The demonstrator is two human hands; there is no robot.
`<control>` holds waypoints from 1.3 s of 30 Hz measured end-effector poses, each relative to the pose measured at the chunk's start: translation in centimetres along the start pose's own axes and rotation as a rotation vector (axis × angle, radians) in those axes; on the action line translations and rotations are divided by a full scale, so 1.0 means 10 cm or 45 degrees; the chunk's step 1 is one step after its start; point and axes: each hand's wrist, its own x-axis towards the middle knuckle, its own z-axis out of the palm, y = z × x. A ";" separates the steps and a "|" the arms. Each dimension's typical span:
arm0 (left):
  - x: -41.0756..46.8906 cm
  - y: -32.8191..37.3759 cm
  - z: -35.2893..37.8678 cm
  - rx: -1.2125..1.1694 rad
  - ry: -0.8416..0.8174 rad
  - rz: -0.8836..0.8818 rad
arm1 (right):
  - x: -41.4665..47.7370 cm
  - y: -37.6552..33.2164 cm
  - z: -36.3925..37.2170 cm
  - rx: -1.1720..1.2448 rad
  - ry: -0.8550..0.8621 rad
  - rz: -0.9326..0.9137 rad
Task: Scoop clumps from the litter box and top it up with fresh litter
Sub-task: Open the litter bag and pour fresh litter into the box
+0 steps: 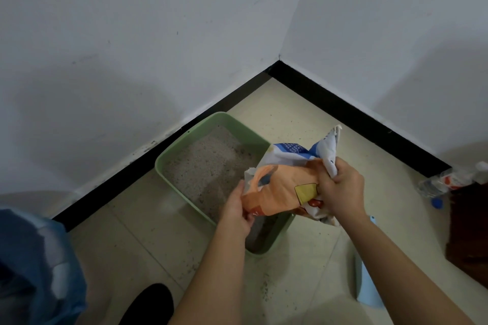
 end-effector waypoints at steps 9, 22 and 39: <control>0.22 -0.03 0.01 0.050 0.389 0.189 | 0.01 0.13 -0.14 -0.314 -0.028 -0.072; -0.26 -0.42 0.13 0.907 0.073 1.123 | 0.08 -0.06 0.14 -0.530 -0.023 -0.147; -0.05 -0.55 -0.20 1.721 -0.077 0.988 | 0.10 -0.13 0.27 -0.814 -0.128 -0.336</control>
